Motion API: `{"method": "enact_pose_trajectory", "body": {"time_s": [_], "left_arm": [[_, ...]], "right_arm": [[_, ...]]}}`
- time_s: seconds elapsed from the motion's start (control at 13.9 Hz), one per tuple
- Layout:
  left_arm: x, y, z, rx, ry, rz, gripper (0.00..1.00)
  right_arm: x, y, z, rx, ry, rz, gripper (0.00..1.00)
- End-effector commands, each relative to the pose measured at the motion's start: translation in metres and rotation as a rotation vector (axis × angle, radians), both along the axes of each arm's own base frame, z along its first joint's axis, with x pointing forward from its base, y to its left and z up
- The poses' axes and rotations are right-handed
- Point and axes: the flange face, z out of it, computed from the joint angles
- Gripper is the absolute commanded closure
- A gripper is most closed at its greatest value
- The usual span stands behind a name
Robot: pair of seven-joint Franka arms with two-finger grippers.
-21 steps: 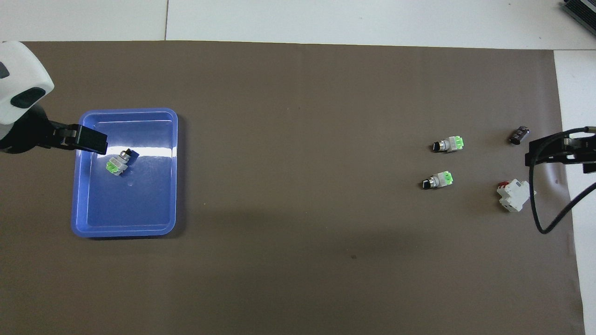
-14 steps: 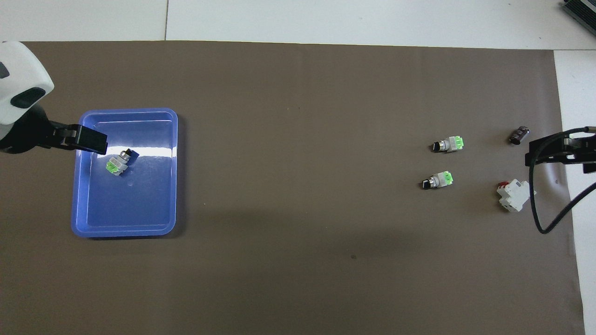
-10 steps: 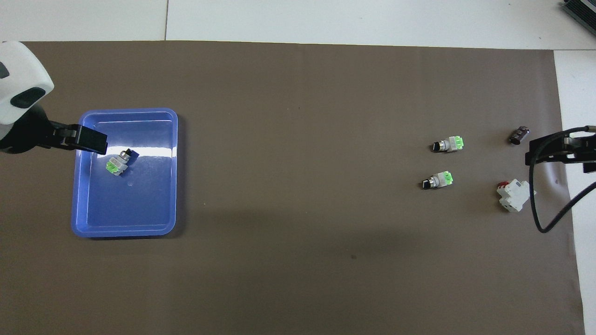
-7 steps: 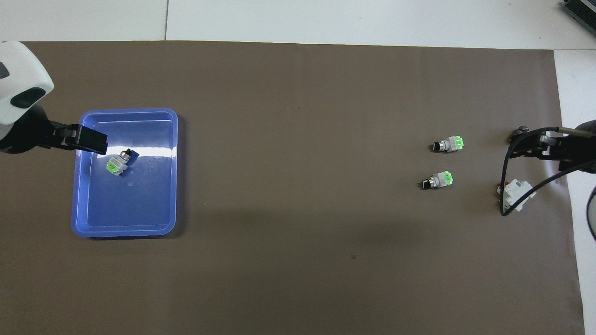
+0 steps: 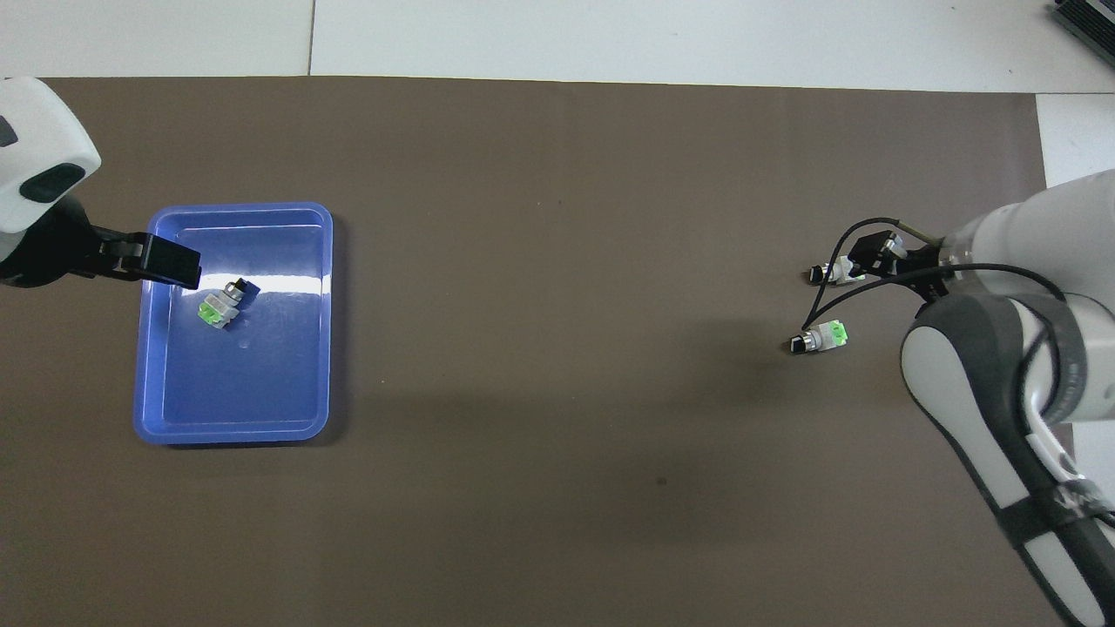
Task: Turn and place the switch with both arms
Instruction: 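Reach the right gripper down and grasp the green-lit switch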
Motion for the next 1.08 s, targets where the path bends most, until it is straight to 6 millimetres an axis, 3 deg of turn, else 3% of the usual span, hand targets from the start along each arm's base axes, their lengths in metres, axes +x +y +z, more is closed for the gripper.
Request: {"method": "enact_pose_trajectory", "body": {"time_s": [0.0, 0.29, 0.43, 0.58, 1.01], "left_arm": [[-0.007, 0.005, 0.001, -0.006, -0.001, -0.001, 0.0], [-0.007, 0.005, 0.001, -0.006, -0.001, -0.001, 0.0], [-0.007, 0.005, 0.001, -0.006, -0.001, -0.001, 0.0], [-0.007, 0.005, 0.001, -0.006, -0.001, -0.001, 0.0], [-0.007, 0.005, 0.001, -0.006, -0.001, -0.001, 0.0]], "right_arm": [[0.002, 0.004, -0.04, 0.005, 0.043, -0.109, 0.0], [-0.026, -0.004, -0.097, 0.028, 0.088, -0.183, 0.0], [-0.027, -0.005, -0.103, 0.039, 0.078, -0.195, 0.0], [-0.032, -0.023, -0.117, 0.042, 0.087, -0.229, 0.0], [-0.032, -0.02, -0.13, 0.104, 0.081, -0.288, 0.0]]}}
